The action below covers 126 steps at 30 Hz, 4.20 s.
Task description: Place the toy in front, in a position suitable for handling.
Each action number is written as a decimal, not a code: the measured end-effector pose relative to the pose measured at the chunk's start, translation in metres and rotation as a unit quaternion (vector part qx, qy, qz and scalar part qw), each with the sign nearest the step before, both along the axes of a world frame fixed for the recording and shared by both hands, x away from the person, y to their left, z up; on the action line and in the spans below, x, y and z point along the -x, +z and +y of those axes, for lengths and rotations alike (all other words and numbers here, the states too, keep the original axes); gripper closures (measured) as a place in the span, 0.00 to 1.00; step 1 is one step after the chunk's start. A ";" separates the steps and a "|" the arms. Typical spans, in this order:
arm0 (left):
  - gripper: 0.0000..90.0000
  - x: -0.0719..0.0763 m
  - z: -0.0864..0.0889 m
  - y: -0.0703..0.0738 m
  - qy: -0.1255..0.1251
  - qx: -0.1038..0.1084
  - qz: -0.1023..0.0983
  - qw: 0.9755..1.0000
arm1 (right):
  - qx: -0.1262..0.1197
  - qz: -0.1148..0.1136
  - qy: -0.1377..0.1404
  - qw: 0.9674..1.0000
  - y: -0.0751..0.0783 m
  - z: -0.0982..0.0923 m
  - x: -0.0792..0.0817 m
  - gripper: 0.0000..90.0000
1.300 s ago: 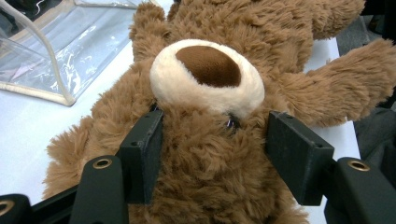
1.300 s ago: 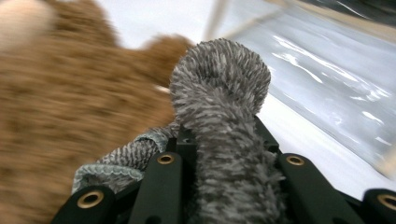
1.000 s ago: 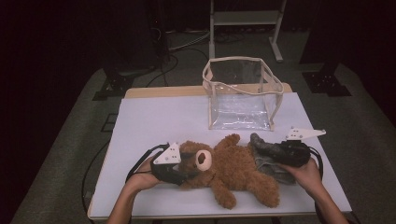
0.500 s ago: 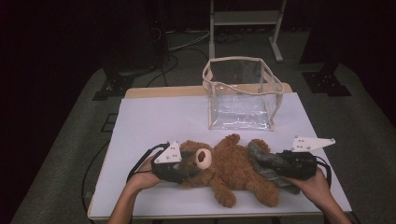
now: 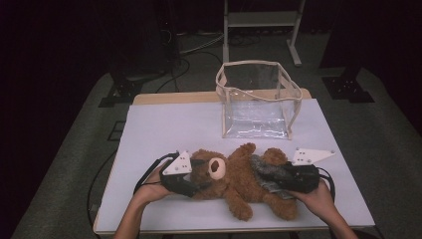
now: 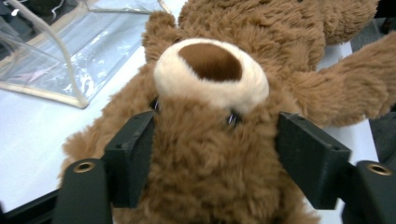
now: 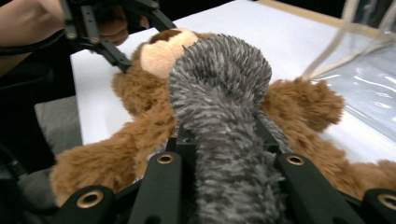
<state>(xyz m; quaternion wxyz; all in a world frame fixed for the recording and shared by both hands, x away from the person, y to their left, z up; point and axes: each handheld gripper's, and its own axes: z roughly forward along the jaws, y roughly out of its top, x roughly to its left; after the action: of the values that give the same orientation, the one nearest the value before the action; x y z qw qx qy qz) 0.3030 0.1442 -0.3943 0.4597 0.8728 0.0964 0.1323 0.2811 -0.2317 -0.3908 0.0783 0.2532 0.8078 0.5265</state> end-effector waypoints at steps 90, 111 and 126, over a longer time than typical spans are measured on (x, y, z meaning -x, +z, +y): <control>0.45 0.016 -0.062 -0.020 -0.035 0.009 0.017 0.999 | 0.114 0.037 0.075 0.990 0.048 0.070 -0.045 0.79; 0.44 0.000 -0.053 -0.015 0.015 0.037 0.013 0.999 | 0.140 -0.010 0.040 0.989 0.025 0.050 -0.016 0.79; 0.44 0.000 -0.058 -0.017 0.016 0.027 0.005 0.999 | 0.190 -0.009 0.031 0.981 0.011 0.026 0.027 0.79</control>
<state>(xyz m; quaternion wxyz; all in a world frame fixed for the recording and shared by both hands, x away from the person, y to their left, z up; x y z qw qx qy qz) 0.3033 0.0867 -0.4108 0.4801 0.8592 0.1165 0.1329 0.2539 -0.2058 -0.3794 0.1165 0.2039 0.8996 0.3683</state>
